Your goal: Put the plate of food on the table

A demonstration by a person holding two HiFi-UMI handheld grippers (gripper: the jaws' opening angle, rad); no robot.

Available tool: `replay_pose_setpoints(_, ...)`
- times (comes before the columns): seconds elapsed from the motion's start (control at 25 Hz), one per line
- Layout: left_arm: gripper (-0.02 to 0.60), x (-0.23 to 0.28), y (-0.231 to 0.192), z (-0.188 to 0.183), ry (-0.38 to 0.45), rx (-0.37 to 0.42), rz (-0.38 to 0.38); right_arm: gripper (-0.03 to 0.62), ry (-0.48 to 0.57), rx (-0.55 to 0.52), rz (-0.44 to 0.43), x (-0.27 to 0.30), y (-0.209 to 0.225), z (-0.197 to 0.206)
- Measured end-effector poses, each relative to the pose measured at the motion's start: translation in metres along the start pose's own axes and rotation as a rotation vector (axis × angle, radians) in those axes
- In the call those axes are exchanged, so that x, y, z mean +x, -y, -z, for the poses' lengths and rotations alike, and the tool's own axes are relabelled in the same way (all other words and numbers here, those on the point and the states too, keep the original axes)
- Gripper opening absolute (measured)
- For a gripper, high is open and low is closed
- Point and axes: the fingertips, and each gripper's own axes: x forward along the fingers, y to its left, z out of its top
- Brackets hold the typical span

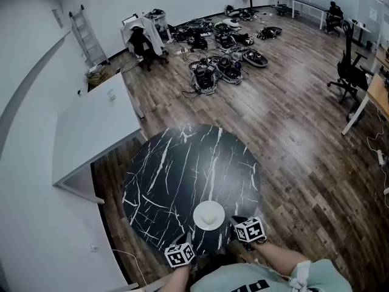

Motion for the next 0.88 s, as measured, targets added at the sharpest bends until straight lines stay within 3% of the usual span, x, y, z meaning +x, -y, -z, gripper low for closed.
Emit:
replay_pose_setpoints(0.24,0.006,-0.073,0.055,0.021,0.127,0.006,-0.002,0.009,0.083,-0.181,-0.049,-0.059,-0.052,0.024)
replay_pose_setpoints(0.64,0.006,-0.147,0.147,0.016,0.238,0.198,0.042,0.009,0.243,-0.259,-0.122,-0.126,-0.088,0.015)
replay_pose_setpoints(0.88,0.006,-0.175,0.172,0.015,0.298,0.318,0.050,0.009,0.332,-0.325,-0.085,-0.170,-0.103,0.008)
